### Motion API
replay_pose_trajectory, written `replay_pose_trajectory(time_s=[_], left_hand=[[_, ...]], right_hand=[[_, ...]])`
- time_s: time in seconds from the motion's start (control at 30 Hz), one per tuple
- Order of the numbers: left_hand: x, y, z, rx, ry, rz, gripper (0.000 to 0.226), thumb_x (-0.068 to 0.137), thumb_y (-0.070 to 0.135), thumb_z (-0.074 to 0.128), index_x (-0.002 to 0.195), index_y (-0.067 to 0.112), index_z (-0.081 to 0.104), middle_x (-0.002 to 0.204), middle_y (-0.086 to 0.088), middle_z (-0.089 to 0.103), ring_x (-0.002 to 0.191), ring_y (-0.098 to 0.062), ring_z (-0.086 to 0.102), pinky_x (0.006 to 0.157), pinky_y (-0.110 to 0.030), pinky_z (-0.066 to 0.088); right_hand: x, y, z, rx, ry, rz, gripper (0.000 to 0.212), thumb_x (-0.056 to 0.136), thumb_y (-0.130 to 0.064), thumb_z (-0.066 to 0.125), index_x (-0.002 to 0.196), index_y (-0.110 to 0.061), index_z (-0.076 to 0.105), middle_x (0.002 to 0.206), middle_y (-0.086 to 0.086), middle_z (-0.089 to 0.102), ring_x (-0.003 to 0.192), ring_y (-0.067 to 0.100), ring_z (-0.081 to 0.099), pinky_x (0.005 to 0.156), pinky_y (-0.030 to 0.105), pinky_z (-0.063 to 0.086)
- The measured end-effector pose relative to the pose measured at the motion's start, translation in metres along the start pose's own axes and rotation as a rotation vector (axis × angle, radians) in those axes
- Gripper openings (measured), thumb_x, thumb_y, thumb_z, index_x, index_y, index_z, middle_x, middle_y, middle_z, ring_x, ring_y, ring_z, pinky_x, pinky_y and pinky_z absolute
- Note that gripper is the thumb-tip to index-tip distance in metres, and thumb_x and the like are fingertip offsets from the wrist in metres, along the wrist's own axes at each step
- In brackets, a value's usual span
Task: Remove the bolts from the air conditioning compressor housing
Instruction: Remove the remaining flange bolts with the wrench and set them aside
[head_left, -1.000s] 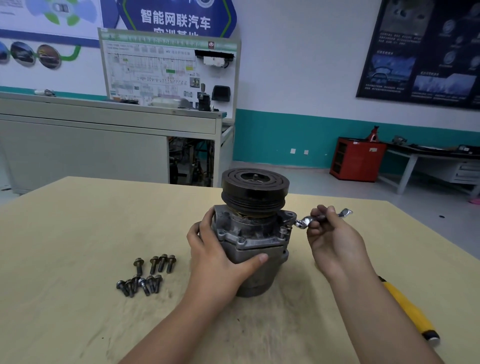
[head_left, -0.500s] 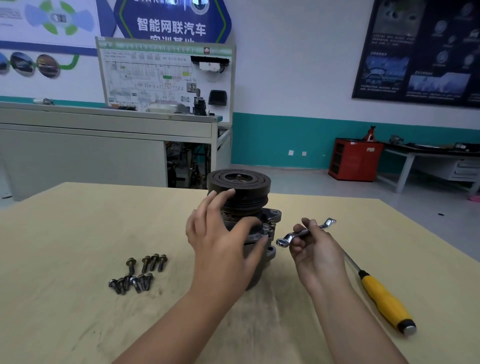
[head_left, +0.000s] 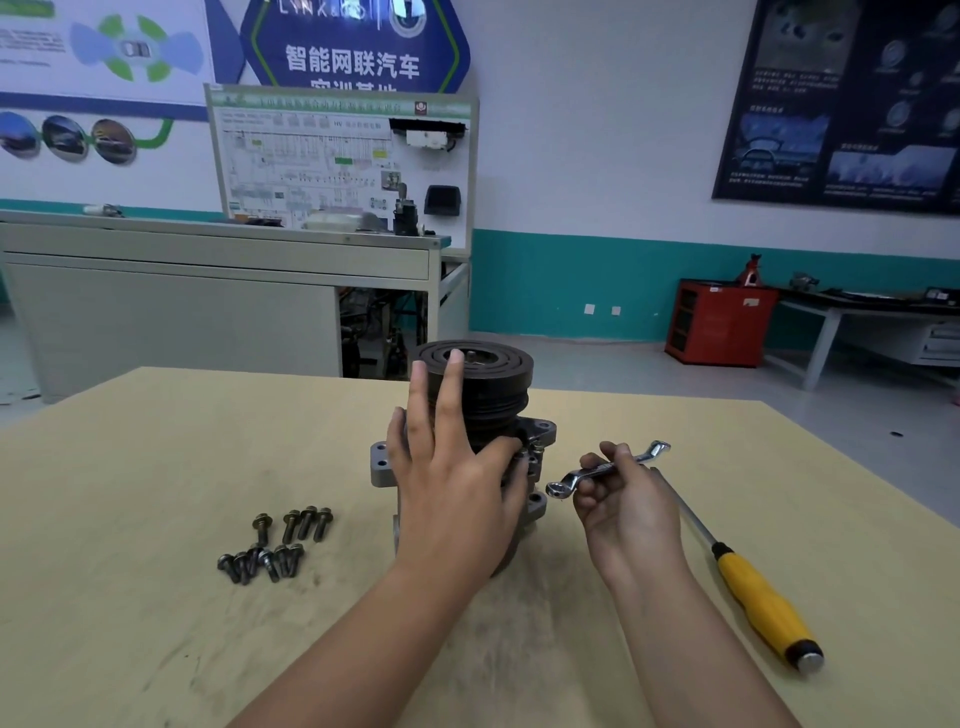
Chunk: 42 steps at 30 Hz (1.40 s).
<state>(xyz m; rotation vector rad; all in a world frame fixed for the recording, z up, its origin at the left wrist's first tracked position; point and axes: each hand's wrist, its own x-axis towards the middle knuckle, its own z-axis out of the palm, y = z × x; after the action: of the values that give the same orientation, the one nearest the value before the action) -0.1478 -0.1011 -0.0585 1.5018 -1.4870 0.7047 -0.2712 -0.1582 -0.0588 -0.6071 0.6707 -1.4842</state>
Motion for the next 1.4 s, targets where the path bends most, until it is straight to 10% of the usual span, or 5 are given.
replay_pose_trajectory(time_s=[0.83,1.13,1.4], left_hand=[[0.004,-0.06,-0.051,-0.141,0.198,-0.07,0.021,0.084,0.033,0.063,0.082,0.015,0.073,0.134,-0.019,0.048,0.132,-0.029,0.024,0.109,-0.041,0.019],[-0.019,-0.14,-0.049,0.122,-0.549,-0.549,0.013,0.085,0.043,0.065,0.075,0.036,0.066,0.132,0.013,0.049,0.135,-0.021,0.018,0.1,-0.037,0.027],[-0.036,-0.15,-0.035,0.235,-0.643,-0.492,0.018,0.088,0.047,0.057,0.075,0.036,0.062,0.122,0.017,0.048,0.129,-0.017,0.02,0.094,-0.036,0.022]], right_hand=[[-0.002,0.001,0.0,-0.033,0.015,0.021,0.027,0.103,-0.019,0.034,0.083,-0.011,0.05,0.058,0.005,0.055,0.036,0.008,0.043,0.037,0.012,0.033],[0.0,0.001,-0.001,-0.004,-0.003,0.033,0.028,0.104,-0.02,0.033,0.083,-0.011,0.05,0.047,0.001,0.059,0.033,0.007,0.044,0.036,0.011,0.033],[0.0,0.004,-0.003,0.019,0.026,0.054,0.032,0.104,-0.025,0.034,0.083,-0.009,0.051,0.047,0.002,0.059,0.033,0.008,0.044,0.036,0.011,0.034]])
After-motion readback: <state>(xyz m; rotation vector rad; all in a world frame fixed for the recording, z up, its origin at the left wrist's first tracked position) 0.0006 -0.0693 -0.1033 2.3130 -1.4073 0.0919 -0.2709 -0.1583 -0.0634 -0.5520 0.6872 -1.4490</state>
